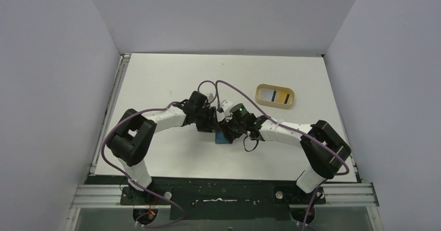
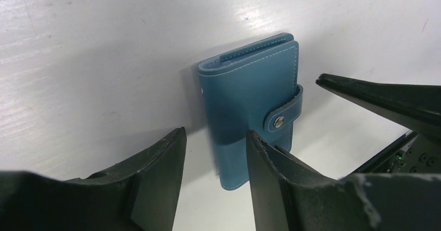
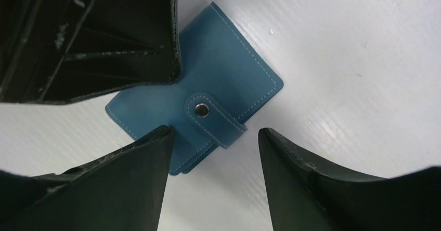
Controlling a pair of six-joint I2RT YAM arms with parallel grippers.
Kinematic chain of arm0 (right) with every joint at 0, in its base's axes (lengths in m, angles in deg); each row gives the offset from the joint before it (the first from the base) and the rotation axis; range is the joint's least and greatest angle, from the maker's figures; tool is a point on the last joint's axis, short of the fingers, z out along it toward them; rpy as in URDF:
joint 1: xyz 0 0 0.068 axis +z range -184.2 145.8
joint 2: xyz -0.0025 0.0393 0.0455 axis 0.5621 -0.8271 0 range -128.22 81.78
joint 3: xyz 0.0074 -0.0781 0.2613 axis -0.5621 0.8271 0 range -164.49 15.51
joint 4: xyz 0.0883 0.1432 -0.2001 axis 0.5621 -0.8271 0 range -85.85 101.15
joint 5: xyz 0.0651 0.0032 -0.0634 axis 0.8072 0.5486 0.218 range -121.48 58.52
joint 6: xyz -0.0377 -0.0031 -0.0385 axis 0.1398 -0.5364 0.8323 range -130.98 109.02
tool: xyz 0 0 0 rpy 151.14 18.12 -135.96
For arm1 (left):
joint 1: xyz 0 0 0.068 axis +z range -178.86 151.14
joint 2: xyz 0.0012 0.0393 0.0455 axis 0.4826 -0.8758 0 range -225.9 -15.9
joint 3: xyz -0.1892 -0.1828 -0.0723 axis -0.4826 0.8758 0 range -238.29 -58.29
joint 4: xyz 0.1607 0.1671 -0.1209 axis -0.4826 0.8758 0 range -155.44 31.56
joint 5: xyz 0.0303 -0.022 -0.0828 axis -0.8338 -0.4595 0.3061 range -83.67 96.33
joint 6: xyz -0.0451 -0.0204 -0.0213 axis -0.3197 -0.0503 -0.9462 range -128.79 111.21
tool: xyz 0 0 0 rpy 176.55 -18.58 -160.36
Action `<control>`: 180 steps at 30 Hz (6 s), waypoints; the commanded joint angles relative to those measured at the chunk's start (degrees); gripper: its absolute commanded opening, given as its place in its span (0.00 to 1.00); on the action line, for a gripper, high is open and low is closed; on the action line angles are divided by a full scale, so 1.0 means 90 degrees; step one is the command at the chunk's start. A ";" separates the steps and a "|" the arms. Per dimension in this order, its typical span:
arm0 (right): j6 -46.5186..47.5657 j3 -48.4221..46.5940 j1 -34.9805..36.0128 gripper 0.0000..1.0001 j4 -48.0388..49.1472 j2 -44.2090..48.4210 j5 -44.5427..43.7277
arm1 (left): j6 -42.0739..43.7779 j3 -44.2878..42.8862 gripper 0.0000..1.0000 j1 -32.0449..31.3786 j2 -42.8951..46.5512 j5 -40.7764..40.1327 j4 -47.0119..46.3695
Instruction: Take the credit cards out of the card holder
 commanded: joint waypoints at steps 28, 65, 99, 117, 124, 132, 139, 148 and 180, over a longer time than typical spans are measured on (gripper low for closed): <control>-0.1068 0.0696 -0.1143 0.00 0.2440 0.0133 0.1271 | -0.0130 -0.0303 0.00 -0.0068 -0.0505 -0.0235 -0.0215; -0.1509 0.1008 -0.1447 0.69 0.2183 0.0718 0.0899 | -0.0193 -0.0126 0.00 -0.0136 -0.0567 -0.0862 -0.0248; -0.1227 0.0503 -0.0622 0.00 0.1381 -0.0063 -0.1549 | -0.0222 0.0134 0.00 -0.0136 -0.0264 -0.1004 -0.0169; -0.1260 0.0031 -0.0791 0.00 0.0382 0.1291 -0.1131 | -0.0680 0.0254 0.68 -0.0112 0.0558 -0.0745 -0.0224; -0.1310 -0.0059 -0.0771 0.00 0.0274 0.1452 -0.0946 | -0.1875 0.0767 0.69 -0.0117 0.0733 -0.0126 -0.1619; -0.1277 -0.0256 -0.0656 0.00 -0.0060 0.1769 -0.0933 | -0.3179 0.1332 0.69 -0.0117 0.0737 0.0066 -0.2957; -0.1258 -0.0225 -0.0653 0.00 -0.0073 0.1770 -0.0932 | -0.3670 0.1453 0.69 -0.0107 0.0424 0.0292 -0.3671; -0.1447 0.0119 -0.0716 0.00 0.0212 0.1484 -0.1126 | -0.4161 0.1543 0.69 -0.0170 -0.0386 0.0486 -0.4575; -0.2168 0.0403 -0.2070 0.72 -0.0174 0.0988 -0.1781 | -0.3111 0.0364 0.63 -0.0405 -0.0499 -0.0022 -0.2917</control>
